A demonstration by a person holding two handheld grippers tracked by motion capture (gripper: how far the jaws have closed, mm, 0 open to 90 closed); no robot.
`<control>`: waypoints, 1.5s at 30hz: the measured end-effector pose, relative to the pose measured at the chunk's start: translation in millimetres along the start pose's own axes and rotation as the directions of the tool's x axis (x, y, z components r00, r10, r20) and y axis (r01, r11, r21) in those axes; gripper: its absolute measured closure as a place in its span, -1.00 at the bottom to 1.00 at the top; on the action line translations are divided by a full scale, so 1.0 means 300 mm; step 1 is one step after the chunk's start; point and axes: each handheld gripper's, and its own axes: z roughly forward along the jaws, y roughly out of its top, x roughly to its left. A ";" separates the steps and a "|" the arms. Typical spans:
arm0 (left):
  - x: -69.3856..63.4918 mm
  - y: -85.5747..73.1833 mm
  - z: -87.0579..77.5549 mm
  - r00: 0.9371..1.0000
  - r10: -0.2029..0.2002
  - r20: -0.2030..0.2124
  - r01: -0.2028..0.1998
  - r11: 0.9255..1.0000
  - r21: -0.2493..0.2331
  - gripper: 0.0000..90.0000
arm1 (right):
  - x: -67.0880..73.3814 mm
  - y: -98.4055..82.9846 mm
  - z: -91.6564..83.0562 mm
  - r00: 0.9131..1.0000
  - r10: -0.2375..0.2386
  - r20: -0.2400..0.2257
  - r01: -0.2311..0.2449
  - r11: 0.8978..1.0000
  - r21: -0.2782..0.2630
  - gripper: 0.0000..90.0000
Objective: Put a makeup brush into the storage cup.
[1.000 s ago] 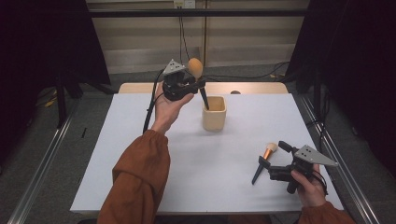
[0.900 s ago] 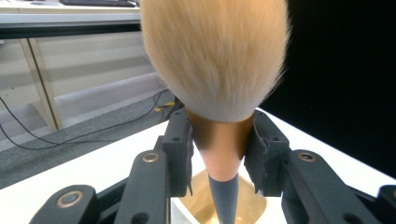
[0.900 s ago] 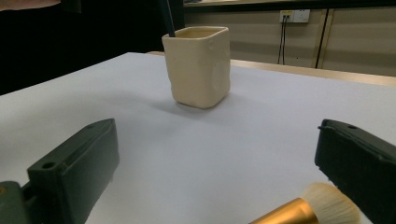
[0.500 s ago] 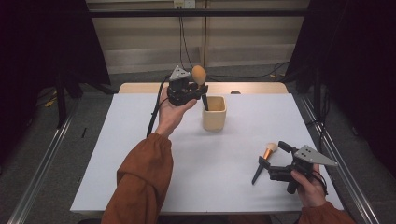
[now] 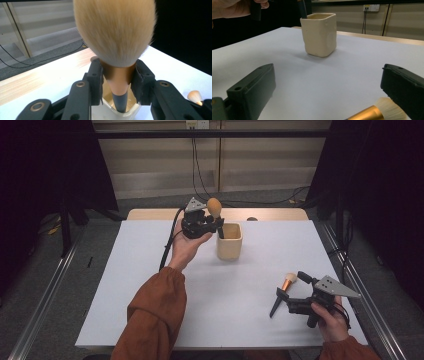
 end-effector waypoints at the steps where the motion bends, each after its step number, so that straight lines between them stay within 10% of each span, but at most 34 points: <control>1: 0.000 -0.001 0.001 1.000 -0.001 0.002 0.001 1.000 0.001 0.42 | 0.000 0.000 0.000 1.000 0.000 0.000 0.000 1.000 0.000 -1.00; 30: 0.002 -0.067 0.040 1.000 -0.028 0.000 0.028 0.999 0.038 0.40 | 0.000 -0.001 0.004 1.000 -0.007 -0.007 0.007 1.000 0.005 -1.00; 45: 0.018 -0.084 0.013 0.999 -0.042 -0.009 0.042 0.999 0.028 -0.48 | 0.001 -0.001 0.005 1.000 -0.005 -0.009 0.005 1.000 0.007 -1.00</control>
